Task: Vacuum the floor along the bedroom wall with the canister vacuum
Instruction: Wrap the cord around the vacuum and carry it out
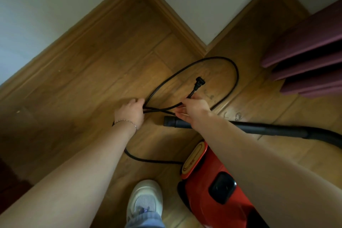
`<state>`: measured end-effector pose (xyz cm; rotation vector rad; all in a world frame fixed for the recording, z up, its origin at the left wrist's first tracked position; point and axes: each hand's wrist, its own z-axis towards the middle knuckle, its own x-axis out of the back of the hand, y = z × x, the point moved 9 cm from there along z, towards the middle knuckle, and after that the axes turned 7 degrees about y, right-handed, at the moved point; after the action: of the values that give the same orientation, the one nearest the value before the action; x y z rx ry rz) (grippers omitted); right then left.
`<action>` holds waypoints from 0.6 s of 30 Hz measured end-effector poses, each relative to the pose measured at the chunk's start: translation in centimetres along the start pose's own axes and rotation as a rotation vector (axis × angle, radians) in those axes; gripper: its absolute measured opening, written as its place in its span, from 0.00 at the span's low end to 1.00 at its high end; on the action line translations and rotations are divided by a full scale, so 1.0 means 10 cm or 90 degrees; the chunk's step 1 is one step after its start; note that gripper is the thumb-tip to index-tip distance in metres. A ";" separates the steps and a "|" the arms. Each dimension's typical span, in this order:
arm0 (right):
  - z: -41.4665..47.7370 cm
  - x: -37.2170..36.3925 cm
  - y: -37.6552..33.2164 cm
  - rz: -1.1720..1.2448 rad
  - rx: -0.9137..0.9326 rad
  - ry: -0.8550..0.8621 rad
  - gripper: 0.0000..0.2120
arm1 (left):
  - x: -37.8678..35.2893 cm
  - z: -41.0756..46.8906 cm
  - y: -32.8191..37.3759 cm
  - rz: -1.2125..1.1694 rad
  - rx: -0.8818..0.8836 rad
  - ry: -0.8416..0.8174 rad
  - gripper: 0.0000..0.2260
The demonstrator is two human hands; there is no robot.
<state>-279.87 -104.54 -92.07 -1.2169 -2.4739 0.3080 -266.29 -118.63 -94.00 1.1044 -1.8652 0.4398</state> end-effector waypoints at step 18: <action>-2.22 0.97 0.00 0.245 -0.065 0.006 0.12 | 1.58 -2.33 0.50 -0.607 0.208 -0.160 0.18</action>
<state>-276.15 -96.07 -69.70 -1.7334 -2.2578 0.2768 -261.57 -108.45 -67.72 2.1719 -1.2593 0.0376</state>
